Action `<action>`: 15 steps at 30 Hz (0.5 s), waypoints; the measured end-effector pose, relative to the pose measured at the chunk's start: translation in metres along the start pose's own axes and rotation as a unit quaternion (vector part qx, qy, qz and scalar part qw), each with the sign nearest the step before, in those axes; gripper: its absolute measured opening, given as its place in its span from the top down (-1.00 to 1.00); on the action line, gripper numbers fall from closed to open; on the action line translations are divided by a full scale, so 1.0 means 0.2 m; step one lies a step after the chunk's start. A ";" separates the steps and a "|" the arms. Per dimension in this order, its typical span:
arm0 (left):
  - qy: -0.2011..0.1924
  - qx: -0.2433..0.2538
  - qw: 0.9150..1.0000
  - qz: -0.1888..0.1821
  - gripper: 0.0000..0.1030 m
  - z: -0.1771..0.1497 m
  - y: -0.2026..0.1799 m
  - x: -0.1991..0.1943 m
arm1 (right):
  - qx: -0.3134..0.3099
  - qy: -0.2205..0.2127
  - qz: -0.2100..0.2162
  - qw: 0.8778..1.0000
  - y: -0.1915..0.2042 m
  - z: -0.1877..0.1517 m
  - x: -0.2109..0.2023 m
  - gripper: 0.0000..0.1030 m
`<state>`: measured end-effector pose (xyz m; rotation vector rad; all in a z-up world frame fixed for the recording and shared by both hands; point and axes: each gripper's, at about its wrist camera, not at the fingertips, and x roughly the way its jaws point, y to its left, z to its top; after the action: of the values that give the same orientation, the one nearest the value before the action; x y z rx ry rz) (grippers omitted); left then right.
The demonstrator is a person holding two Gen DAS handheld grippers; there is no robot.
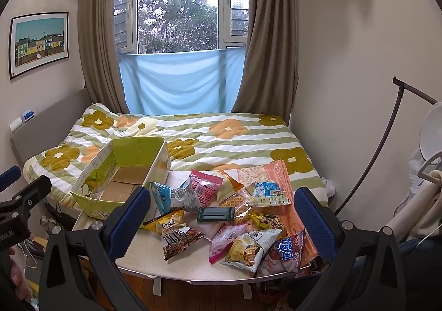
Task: Organize snacks
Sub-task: 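Reach the left gripper to the yellow chip bag while the right gripper reaches the green-white triangular bag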
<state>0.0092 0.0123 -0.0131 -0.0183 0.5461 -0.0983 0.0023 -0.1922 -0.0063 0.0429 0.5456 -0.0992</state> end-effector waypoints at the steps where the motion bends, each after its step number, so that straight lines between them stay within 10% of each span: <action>1: 0.010 -0.001 1.000 -0.003 -0.99 -0.01 0.00 0.03 | 0.000 0.001 -0.001 1.000 0.00 -0.01 0.00 -1.00; 15: 0.157 -0.029 0.983 -0.086 -0.99 -0.22 -0.02 0.61 | 0.028 0.109 -0.008 0.994 -0.02 -0.32 0.33 -1.00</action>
<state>0.0901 -0.0028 -0.1147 -0.1082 0.8628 -0.2577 0.0248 -0.1983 -0.0943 0.1043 0.7613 -0.1262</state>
